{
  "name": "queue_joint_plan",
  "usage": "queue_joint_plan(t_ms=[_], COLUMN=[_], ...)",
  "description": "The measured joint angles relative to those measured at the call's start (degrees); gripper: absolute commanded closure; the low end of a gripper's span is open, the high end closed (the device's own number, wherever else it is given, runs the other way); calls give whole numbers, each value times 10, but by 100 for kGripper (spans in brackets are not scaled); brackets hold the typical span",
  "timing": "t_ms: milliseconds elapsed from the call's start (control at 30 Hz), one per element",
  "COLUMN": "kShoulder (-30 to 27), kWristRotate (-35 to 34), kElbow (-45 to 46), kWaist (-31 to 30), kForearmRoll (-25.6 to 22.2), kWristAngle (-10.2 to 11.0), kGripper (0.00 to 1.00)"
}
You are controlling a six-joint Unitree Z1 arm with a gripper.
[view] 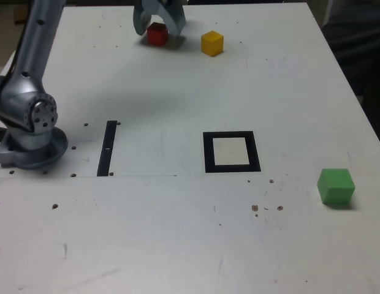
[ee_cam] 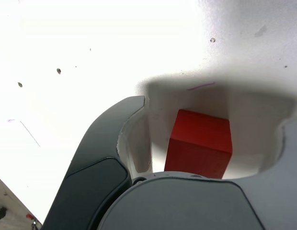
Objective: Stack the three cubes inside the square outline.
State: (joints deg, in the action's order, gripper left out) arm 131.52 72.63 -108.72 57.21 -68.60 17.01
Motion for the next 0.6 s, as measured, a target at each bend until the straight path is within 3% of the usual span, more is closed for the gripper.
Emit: queue_joint_plan(t_ms=[267, 600], kShoulder=[5, 4], kWristRotate=[-2, 0], kElbow=[-1, 5], kWaist=[0, -4], kForearmRoll=[-3, -3], kWristAngle=[0, -8], kGripper=[63, 67])
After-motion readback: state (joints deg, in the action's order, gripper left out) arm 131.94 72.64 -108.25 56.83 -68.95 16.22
